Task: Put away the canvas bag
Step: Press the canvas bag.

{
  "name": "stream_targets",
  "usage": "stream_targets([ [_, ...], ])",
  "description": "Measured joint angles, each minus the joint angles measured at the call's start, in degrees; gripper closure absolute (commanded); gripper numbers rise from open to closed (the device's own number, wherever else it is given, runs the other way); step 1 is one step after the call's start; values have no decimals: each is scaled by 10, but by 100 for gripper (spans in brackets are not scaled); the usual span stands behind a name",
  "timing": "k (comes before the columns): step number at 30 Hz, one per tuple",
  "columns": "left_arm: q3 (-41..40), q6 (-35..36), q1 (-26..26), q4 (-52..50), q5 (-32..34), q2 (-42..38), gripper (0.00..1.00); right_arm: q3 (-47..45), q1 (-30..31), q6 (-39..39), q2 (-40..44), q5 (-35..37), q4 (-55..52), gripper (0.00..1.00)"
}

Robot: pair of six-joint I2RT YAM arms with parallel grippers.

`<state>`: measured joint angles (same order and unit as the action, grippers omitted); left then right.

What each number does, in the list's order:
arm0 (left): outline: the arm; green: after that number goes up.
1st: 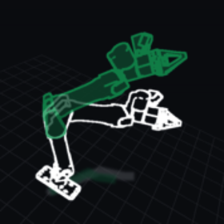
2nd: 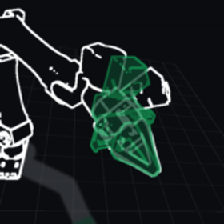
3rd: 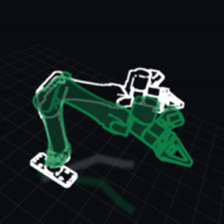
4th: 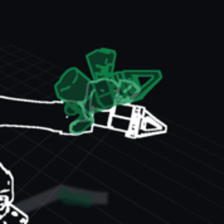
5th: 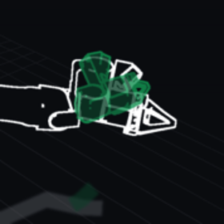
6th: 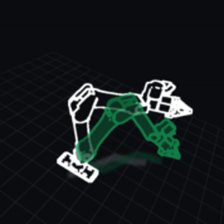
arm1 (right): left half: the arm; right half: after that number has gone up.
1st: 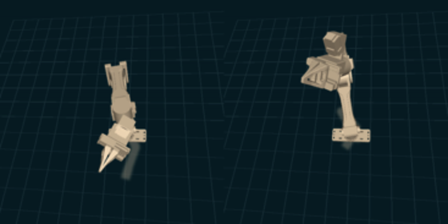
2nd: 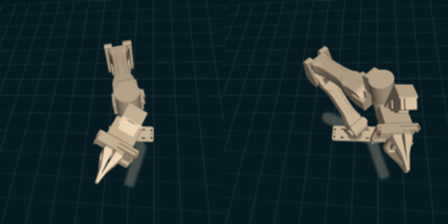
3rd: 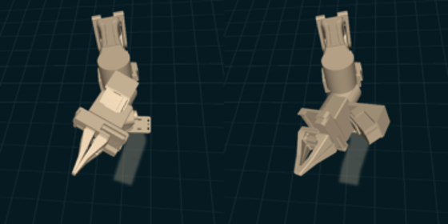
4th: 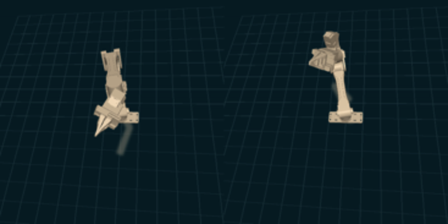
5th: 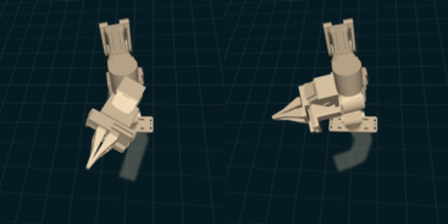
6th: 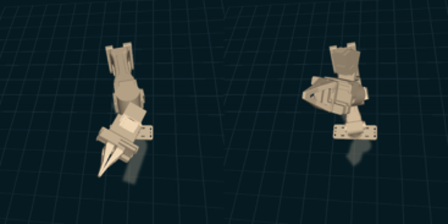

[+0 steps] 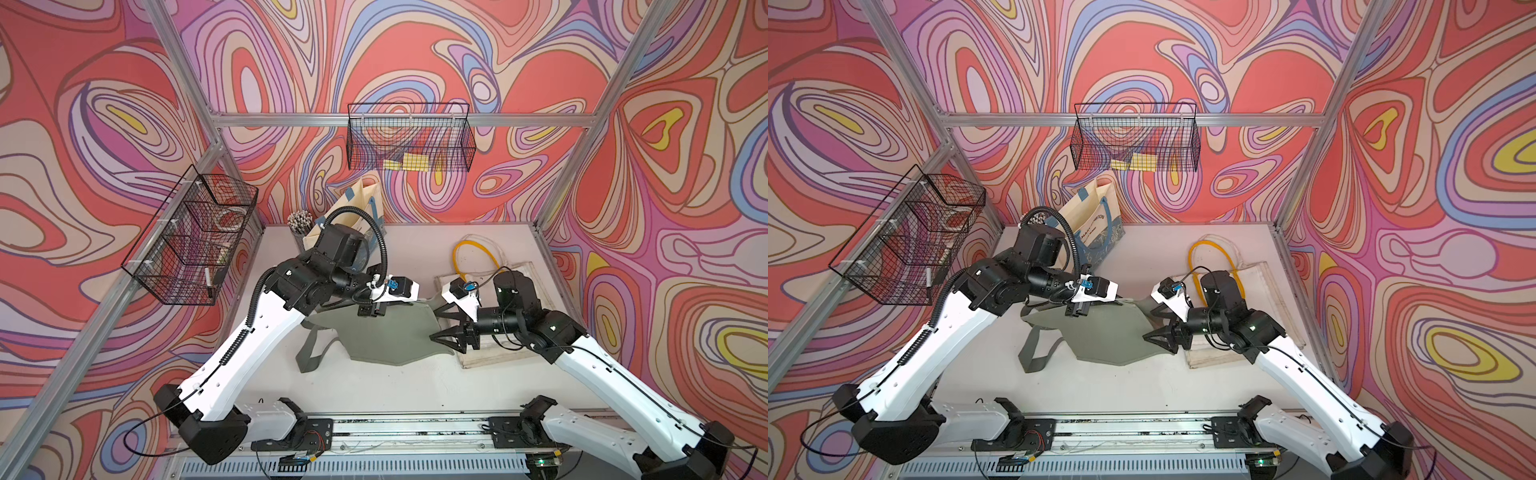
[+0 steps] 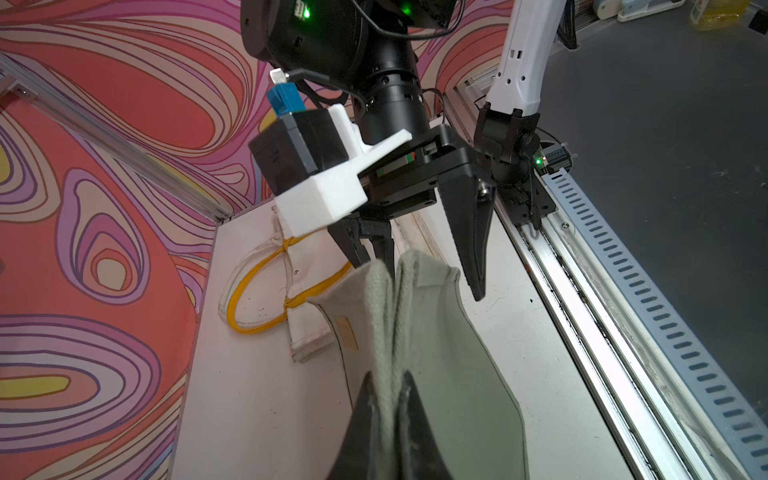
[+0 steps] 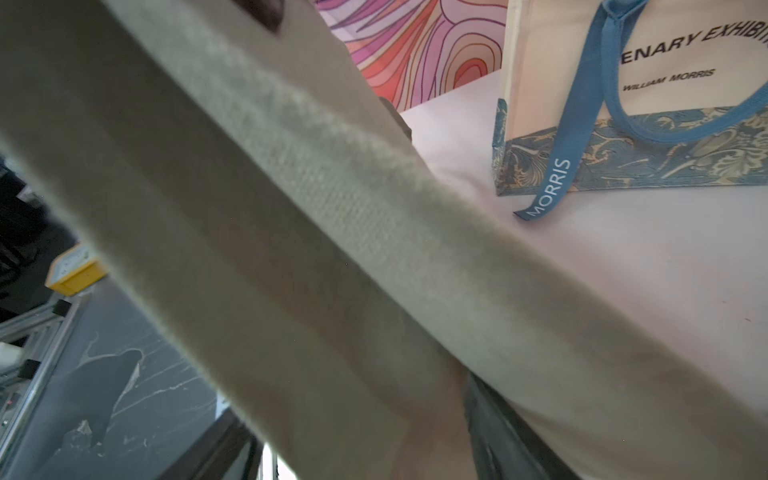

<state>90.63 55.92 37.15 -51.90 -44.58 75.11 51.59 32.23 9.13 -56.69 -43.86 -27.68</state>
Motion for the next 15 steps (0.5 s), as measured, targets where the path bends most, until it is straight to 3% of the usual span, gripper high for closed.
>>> stream_targets([
  [4, -7, -2, 12, 11, 11, 0, 100, -16, 0, -38, -22, -20, 55, 34],
  [12, -50, -29, 18, 54, 30, -10, 100, -82, 13, -66, -15, 12, 182, 92],
  [15, -61, -44, 20, 75, 31, -14, 100, -97, 16, -57, 2, 29, 206, 100],
])
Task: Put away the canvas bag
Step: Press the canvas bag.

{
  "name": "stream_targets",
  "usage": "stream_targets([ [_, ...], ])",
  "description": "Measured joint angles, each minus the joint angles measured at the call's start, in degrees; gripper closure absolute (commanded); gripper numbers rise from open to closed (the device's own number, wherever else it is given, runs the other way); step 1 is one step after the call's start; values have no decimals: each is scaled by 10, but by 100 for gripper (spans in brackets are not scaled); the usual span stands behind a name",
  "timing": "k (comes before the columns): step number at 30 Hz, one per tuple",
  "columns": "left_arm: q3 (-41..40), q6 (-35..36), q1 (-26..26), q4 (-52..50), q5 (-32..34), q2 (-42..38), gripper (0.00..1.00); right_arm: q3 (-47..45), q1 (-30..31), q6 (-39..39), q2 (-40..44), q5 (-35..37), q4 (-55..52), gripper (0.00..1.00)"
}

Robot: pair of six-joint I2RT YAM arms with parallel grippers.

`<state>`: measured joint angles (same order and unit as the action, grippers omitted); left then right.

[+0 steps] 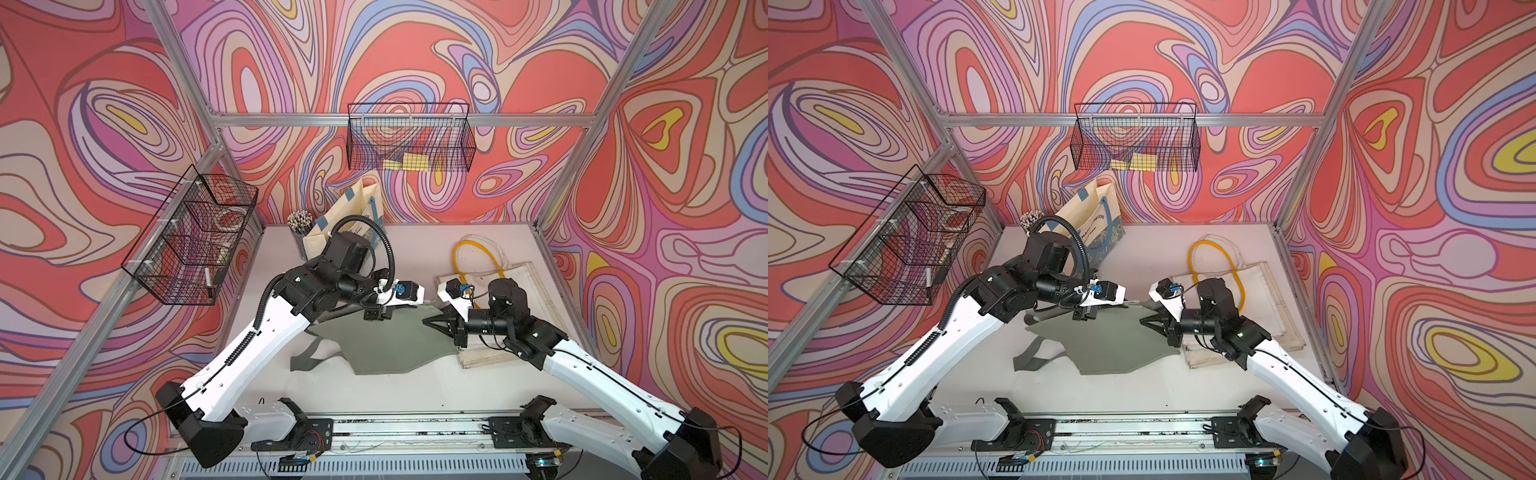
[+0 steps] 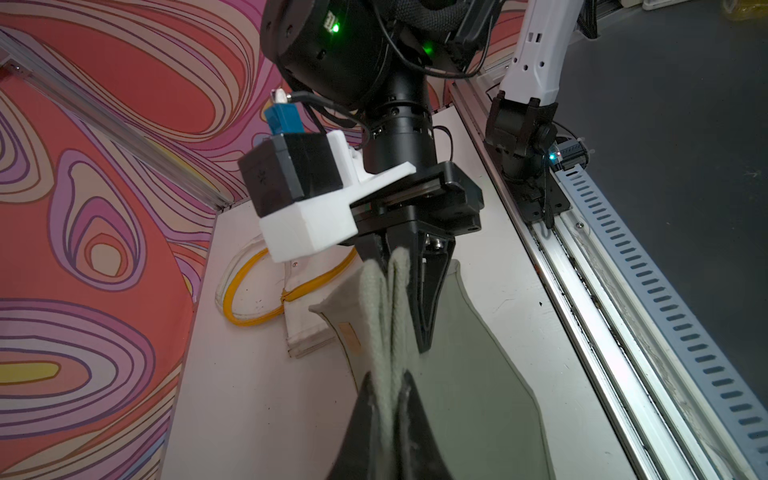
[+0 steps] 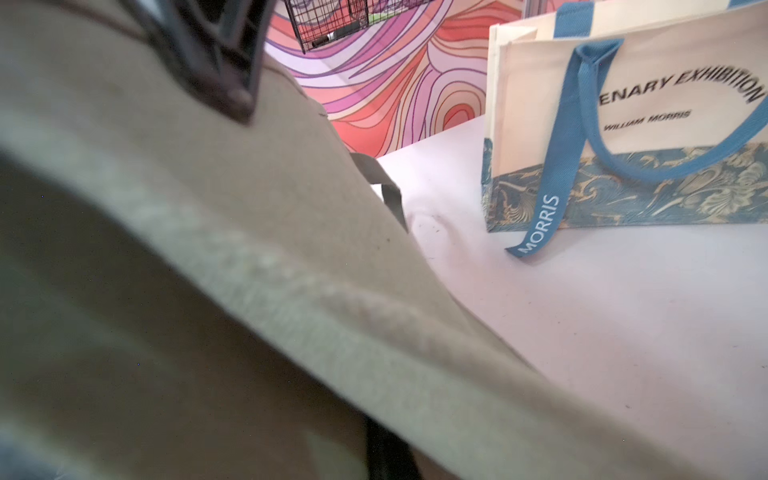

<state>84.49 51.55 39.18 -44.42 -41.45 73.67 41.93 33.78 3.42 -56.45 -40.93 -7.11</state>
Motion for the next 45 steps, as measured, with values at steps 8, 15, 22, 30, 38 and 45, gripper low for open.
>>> stream_targets([
  [8, -8, -46, 30, 31, 21, -8, 66, 2, 9, 33, 8, 48, 7, 100],
  [15, 13, -104, 58, 23, 48, 20, 66, 2, 24, 46, 4, 80, -4, 100],
  [22, 48, -157, 63, 4, 89, 51, 99, 5, 30, 49, 4, 117, -15, 100],
  [30, 89, -101, 69, -52, 96, 75, 100, 31, 35, 64, 12, 122, -44, 41],
  [38, 100, 5, 69, -90, 63, 63, 100, 128, 38, 133, 31, 119, -216, 3],
  [45, 101, 49, 71, -131, 4, 55, 100, 144, 38, 169, 59, 152, -244, 2],
])
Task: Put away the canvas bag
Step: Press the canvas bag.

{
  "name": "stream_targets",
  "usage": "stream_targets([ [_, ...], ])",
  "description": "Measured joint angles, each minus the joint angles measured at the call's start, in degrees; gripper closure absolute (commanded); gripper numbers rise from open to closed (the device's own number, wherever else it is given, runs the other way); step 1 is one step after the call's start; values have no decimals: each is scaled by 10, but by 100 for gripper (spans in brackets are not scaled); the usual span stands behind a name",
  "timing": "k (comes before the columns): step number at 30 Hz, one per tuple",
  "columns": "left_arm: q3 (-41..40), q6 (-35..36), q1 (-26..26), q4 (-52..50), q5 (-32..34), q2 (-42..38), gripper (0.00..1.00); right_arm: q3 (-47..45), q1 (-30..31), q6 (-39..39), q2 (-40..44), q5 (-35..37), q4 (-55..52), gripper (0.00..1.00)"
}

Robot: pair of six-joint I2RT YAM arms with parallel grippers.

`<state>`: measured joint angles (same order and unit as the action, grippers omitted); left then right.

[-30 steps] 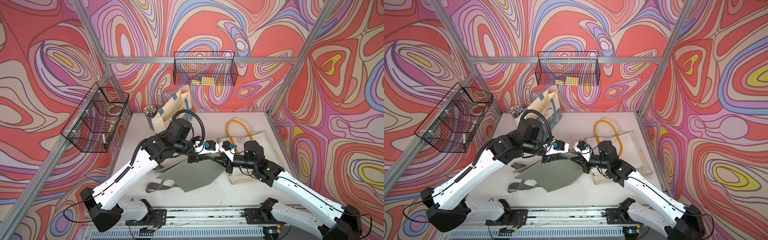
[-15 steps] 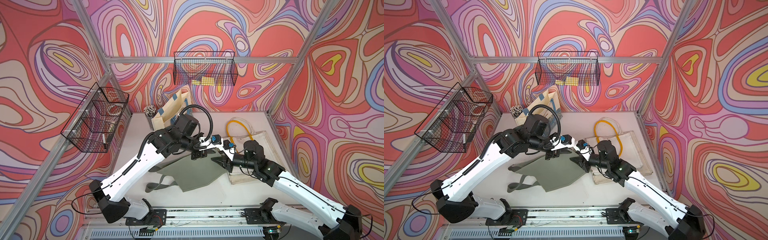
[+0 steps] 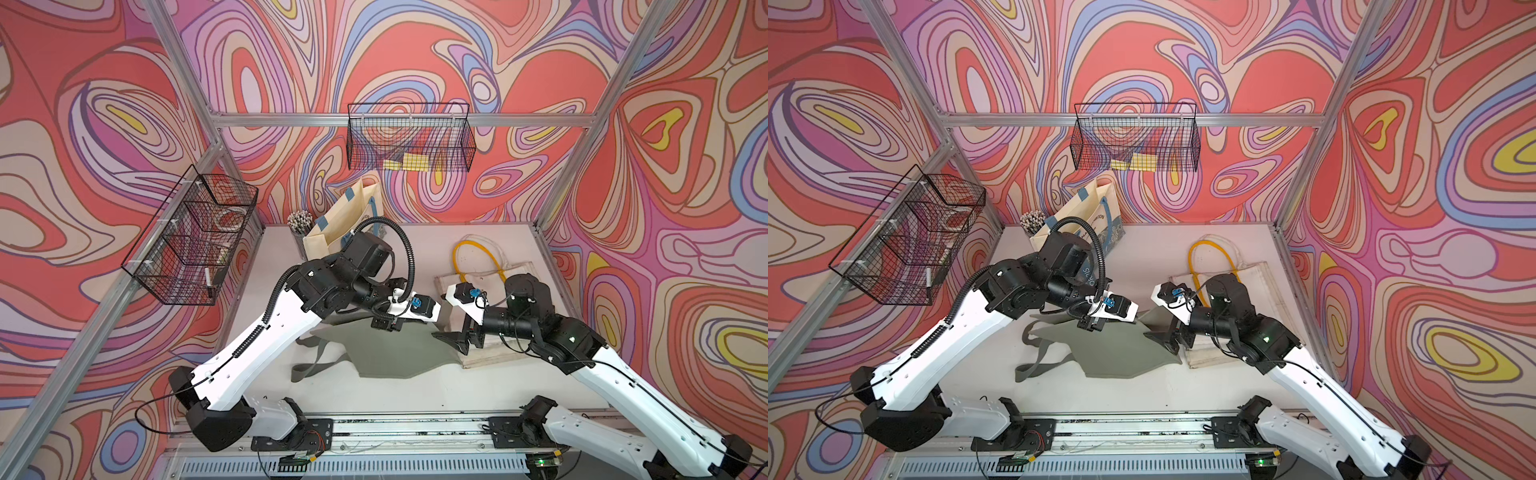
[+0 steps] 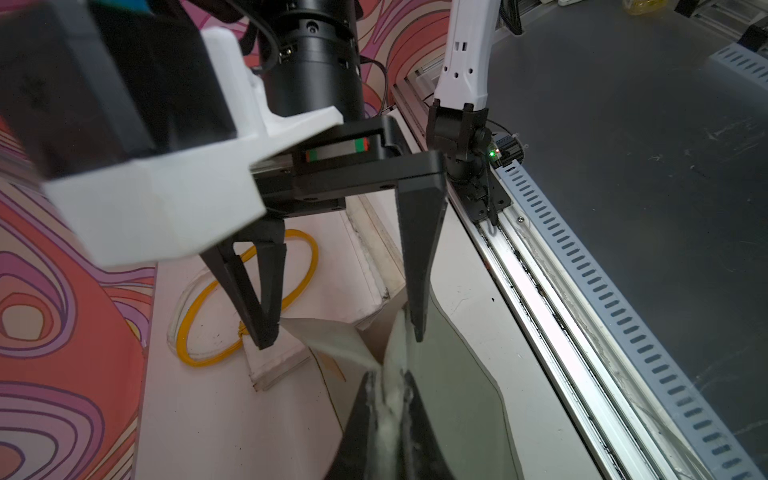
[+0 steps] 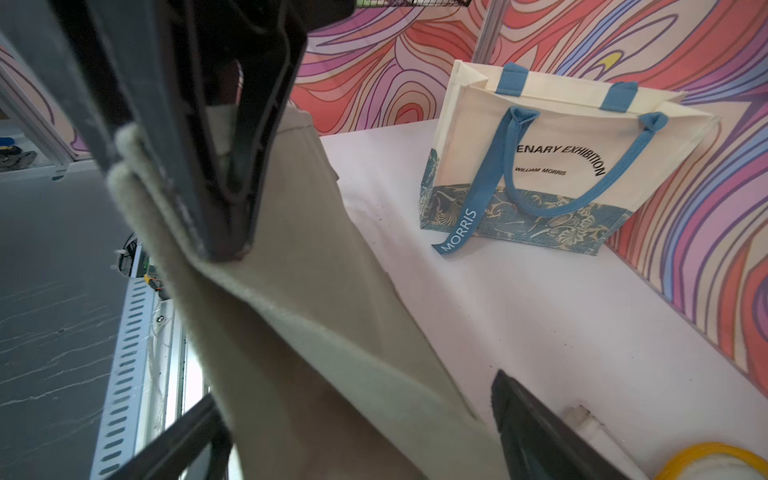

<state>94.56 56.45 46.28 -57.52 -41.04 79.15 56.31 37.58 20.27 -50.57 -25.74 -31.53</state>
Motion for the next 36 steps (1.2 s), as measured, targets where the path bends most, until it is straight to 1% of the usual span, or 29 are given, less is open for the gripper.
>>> stream_targets([
  [3, -3, 6, 1, -2, -8, -2, 100, 0, 0, 7, 8, 2, 0, 2],
  [10, -6, 21, 2, -2, -15, -9, 100, -1, 0, 7, -35, -51, 2, 2],
  [14, -2, 27, 2, -8, -26, -9, 100, -24, 0, 7, -27, -55, 27, 2],
  [16, 1, 30, 2, -10, -27, -9, 100, -30, 0, 8, -24, -55, 35, 4],
  [17, 2, 31, 2, -10, -27, -9, 100, -31, 0, 10, -24, -56, 36, 7],
  [19, 3, 34, 1, -10, -26, -9, 100, -36, 0, 12, -24, -57, 40, 17],
  [20, 3, 36, 1, -10, -25, -9, 100, -42, 0, 13, -23, -58, 42, 25],
  [22, 4, 38, 1, -11, -19, -9, 100, -55, -1, 10, -21, -60, 50, 44],
  [23, 4, 39, 1, -11, -17, -9, 100, -61, -1, 9, -18, -61, 55, 49],
  [26, 4, 38, -6, -9, -19, -9, 100, -83, 0, 3, -1, -63, 69, 50],
  [30, 4, 26, -33, 10, -41, -9, 100, -94, -1, -7, 17, -53, 81, 51],
  [34, -5, 5, -58, 42, -56, -11, 100, -94, -4, -17, 14, -44, 94, 47],
  [35, -8, -1, -63, 51, -58, -11, 100, -95, -4, -19, 12, -42, 98, 45],
  [36, -13, -7, -66, 60, -60, -12, 100, -96, -4, -20, 9, -40, 102, 41],
])
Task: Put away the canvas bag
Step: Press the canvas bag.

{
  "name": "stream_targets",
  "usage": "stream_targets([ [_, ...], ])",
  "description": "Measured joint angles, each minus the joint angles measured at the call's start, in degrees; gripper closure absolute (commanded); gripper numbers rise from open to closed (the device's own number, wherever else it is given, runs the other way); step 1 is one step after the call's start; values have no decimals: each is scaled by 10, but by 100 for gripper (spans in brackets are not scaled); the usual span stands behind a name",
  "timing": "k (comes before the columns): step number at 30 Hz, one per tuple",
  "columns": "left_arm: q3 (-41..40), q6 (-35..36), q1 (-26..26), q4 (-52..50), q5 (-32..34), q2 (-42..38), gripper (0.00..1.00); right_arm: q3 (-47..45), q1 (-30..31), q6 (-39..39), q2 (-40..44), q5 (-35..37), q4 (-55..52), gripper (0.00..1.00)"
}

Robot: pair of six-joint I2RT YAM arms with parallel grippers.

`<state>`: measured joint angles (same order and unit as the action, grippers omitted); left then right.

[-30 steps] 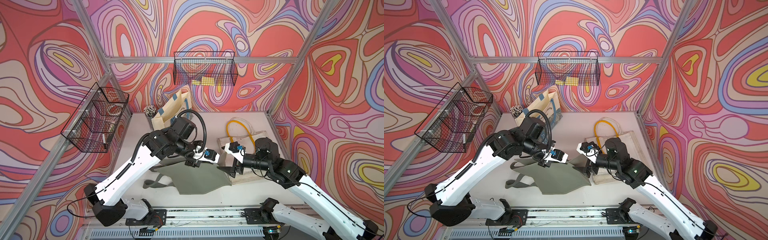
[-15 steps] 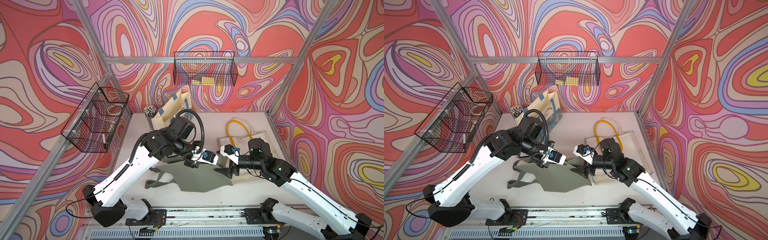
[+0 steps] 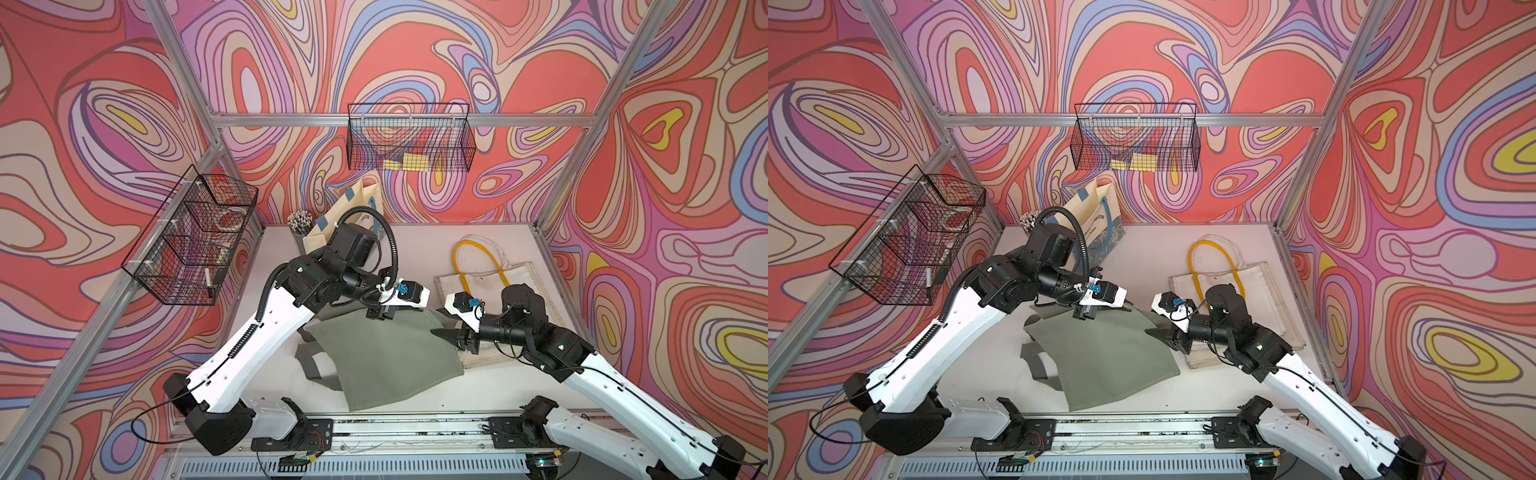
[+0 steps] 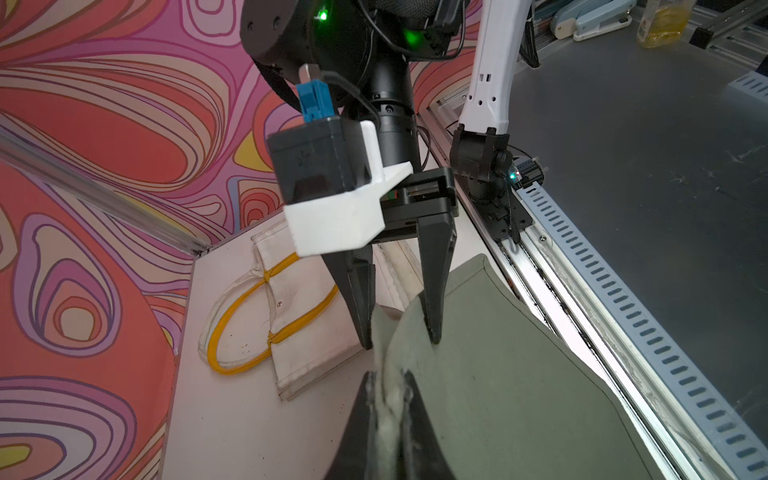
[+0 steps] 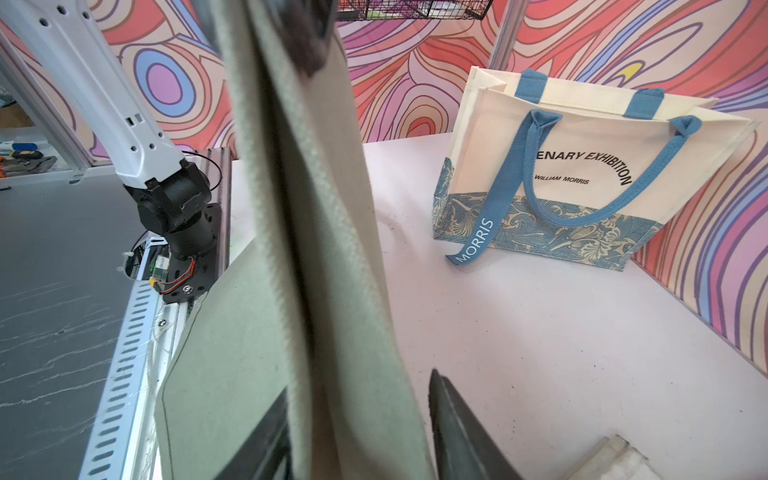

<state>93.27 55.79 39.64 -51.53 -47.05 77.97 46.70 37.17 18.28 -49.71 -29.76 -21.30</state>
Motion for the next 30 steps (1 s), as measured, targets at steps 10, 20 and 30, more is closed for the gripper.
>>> stream_targets([
  [10, -52, -47, -24, 82, 1, -29, 100, -4, -6, -9, -37, 9, 4, 18],
  [20, -71, -90, -65, 140, -14, -48, 100, -14, -26, -19, -30, -9, 35, 34],
  [30, -78, -105, -85, 166, -14, -51, 100, -3, -46, -4, -57, -33, 42, 71],
])
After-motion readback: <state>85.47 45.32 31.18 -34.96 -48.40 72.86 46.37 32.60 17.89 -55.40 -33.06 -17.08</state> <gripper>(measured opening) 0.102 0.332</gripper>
